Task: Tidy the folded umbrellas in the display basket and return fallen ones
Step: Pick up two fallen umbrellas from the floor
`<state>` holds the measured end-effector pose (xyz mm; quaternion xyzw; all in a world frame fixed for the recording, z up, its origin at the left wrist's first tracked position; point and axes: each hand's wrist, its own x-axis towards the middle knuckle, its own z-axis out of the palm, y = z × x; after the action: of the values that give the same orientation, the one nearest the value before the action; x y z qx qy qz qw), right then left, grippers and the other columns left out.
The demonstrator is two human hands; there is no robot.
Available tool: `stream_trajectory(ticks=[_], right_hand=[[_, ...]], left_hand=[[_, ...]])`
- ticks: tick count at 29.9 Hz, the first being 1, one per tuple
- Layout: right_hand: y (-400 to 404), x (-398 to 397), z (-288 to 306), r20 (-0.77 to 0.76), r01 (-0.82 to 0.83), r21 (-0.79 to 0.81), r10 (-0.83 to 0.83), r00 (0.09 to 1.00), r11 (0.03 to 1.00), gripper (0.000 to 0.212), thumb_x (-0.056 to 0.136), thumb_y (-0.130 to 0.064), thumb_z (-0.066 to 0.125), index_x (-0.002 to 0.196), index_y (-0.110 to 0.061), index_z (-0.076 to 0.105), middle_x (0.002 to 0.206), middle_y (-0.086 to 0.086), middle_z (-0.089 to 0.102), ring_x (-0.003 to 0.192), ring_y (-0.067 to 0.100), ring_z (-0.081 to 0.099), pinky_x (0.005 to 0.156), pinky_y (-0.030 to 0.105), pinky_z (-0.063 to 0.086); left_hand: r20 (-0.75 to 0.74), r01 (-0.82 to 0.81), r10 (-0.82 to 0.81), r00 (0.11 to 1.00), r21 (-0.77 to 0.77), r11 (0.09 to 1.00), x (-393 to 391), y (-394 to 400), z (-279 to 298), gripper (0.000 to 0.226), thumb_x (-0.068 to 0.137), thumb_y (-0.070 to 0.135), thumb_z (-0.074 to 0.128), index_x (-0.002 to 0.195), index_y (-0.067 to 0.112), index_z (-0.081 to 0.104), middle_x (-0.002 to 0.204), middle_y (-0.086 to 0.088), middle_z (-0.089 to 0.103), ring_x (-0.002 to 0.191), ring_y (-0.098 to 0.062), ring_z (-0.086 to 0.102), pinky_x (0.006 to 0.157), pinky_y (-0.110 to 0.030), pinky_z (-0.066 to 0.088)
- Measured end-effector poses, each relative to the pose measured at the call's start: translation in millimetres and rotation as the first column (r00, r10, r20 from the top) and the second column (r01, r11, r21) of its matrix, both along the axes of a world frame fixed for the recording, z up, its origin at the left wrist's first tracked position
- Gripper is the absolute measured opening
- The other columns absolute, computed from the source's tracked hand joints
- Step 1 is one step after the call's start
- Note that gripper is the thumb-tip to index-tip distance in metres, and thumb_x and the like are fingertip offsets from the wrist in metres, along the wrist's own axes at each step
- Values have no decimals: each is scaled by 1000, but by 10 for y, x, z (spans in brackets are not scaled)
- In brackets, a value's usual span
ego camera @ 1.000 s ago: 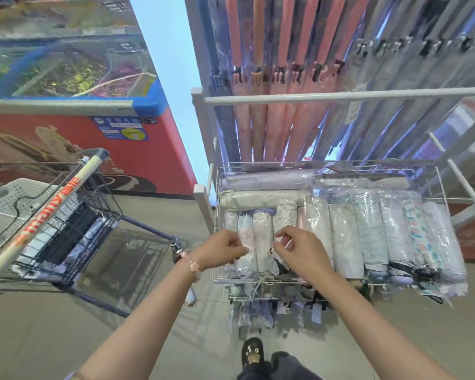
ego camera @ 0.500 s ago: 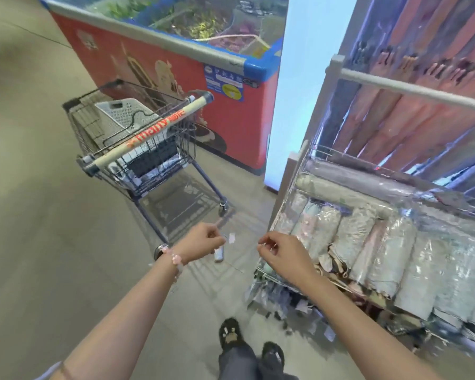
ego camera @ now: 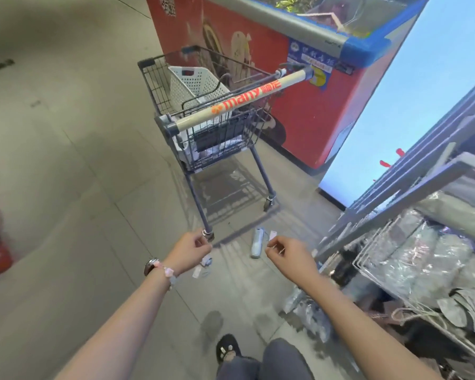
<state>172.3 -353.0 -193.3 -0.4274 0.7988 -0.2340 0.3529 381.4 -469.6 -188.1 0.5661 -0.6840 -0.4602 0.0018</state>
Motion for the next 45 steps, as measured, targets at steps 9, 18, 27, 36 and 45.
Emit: stream_trajectory(ticks=[9,18,27,36,45], right_hand=[[-618,122,-1384,12,49,46,-49,999,998,18,79,-20,57,94,-15,64,64,-5,55,71,22,57,68,31,46],[-1126,-127,-3191,-7,70,48,-69,998,996,8,80,-26,61,85,-24,55,70,-5,57,70,19,56,64,29,39],[-1472,-183,-4864,65,141,43,-144,987,989,21,81,-25,62,100,-18,57,73,-8,58,79,21,60,74,34,47],[-1834,-287,-6075,-27,187,12,-187,982,982,41,78,-24,67,115,-13,55,110,9,61,91,28,61,79,36,47],[-1953,-422,-6755,-222,195,2,-190,956,981,63,71,-20,73,127,-7,48,131,23,43,119,38,44,90,39,41]], left_hand=[[23,-192,191,981,38,981,434,-468,-1418,29,83,5,56,57,16,47,56,-1,49,58,-21,47,57,-28,34],[56,-339,338,940,9,941,476,-794,-3245,9,81,13,58,76,14,51,59,1,52,59,-20,48,58,-29,37],[111,-417,424,899,-79,905,440,-1080,-4950,36,81,21,61,113,8,53,61,-1,52,60,-22,50,48,-27,29],[173,-473,491,854,-138,870,358,-1450,-6108,46,81,22,63,118,5,42,101,-16,55,81,-33,54,64,-33,41],[371,-498,513,774,-144,855,265,-1630,-6763,93,76,36,70,147,20,12,134,-24,30,112,-44,47,90,-44,44]])
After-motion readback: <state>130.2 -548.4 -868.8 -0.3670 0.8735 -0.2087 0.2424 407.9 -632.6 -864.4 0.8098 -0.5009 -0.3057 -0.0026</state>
